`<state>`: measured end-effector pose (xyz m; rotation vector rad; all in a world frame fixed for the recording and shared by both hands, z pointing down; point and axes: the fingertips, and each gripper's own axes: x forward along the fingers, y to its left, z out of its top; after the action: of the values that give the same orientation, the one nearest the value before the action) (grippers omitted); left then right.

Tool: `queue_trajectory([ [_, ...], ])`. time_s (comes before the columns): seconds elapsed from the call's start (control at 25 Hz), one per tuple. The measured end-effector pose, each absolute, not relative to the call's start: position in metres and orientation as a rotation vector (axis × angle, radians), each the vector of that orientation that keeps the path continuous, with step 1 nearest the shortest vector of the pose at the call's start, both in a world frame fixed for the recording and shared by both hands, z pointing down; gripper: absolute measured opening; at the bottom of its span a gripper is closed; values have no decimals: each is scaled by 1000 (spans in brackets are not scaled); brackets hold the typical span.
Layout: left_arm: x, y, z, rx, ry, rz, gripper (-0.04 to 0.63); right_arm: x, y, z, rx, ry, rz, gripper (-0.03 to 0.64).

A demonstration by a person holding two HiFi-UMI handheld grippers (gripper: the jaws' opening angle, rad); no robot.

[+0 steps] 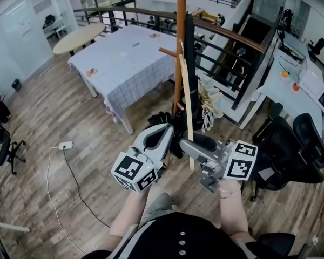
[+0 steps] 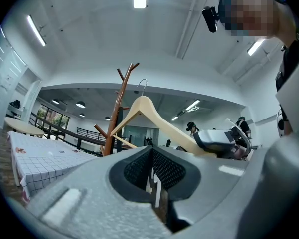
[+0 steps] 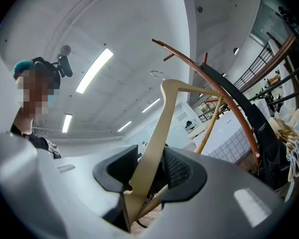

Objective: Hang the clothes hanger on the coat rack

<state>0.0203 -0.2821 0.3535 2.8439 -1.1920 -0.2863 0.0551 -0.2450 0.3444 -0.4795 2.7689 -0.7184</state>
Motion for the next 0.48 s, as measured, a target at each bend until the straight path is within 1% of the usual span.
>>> queue_trajectory([
  [0.2, 16, -296, 362, 2835, -1198, -247, 3, 47, -255, 342, -428, 2765, -749, 158],
  [0.48, 1, -321, 349, 2854, -1201, -254, 3, 34, -258, 332, -376, 2794, -759, 169],
])
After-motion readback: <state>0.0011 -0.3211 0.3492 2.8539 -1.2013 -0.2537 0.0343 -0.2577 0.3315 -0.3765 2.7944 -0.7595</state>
